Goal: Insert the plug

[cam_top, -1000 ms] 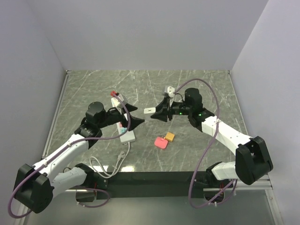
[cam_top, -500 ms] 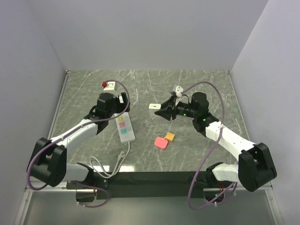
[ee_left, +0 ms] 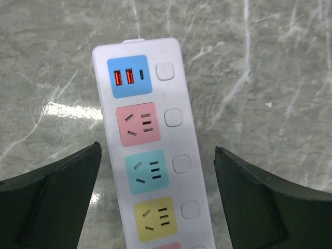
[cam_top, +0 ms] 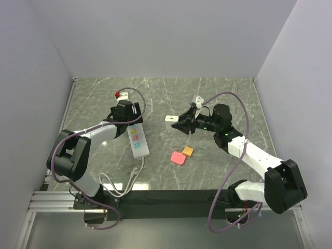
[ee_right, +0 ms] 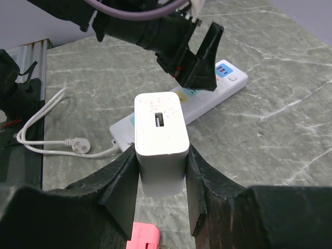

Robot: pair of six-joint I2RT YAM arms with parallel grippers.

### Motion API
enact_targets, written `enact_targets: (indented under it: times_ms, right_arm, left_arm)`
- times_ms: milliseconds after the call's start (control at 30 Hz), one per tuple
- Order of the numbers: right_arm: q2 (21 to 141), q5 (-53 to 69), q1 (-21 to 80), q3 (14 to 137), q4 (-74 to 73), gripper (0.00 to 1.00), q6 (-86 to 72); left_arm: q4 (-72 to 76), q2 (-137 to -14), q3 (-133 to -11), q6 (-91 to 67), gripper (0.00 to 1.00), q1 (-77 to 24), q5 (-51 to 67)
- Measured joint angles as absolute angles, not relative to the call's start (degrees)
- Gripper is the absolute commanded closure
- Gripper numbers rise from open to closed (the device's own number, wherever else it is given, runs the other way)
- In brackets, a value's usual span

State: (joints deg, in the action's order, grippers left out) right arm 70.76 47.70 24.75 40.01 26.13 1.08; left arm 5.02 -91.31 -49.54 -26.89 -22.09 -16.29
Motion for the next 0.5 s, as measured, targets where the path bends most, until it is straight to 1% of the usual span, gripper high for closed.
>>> enact_targets:
  times_ms: [167,500]
  right_arm:
    - [69.4,48.0,24.8,38.9,27.0,1.00,0.9]
    - [69.2,49.2,24.8,38.8,27.5,1.00,0.8]
  left_arm:
    - [4.8,-93.0,-50.0,-27.3,0.03,-22.1,-16.5]
    - [4.8,-98.2,-52.4,-27.1,0.04,-22.0,-16.8]
